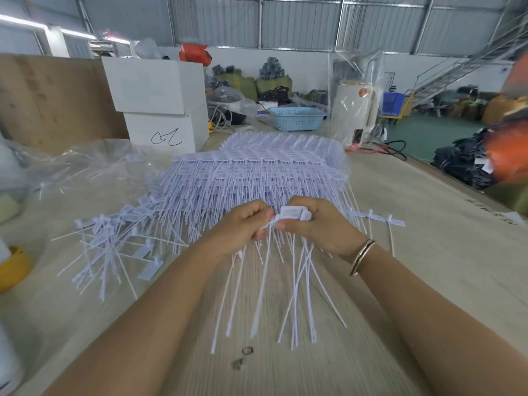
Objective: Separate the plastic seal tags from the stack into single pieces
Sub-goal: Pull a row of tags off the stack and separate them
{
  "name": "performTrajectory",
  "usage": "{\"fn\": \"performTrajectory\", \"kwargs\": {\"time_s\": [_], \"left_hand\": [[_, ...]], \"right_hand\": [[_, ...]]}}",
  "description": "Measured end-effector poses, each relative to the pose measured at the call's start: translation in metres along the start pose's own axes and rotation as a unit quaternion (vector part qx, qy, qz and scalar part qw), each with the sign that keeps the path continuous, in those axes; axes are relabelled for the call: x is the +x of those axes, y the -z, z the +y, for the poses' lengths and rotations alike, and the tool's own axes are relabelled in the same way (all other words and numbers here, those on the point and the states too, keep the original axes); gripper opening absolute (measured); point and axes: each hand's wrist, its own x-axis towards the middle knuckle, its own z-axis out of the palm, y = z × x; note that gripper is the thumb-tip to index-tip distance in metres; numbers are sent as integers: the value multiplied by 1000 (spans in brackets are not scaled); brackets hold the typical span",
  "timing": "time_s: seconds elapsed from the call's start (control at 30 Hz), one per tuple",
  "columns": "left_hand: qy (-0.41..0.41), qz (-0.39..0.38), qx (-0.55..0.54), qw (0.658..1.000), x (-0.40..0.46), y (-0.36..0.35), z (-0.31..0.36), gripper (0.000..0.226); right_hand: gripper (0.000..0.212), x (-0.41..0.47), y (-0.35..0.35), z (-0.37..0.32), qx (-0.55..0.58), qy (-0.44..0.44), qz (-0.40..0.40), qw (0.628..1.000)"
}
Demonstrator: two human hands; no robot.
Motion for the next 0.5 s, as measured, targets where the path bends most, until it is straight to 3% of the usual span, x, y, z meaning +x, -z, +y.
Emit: {"fn": "performTrajectory", "kwargs": {"time_s": [0.2, 0.33, 0.5], "left_hand": [[-12, 3, -29, 1000, -1, -6, 3, 27], [-17, 3, -125, 992, -1, -9, 7, 33], [-21, -31, -209, 977, 0, -11, 6, 18]], "right_hand": [[24, -2, 6, -3, -3, 16, -2, 1000], [19, -2, 5, -5, 42, 42, 23, 998], [32, -3, 2, -6, 98, 45, 14, 994]]}}
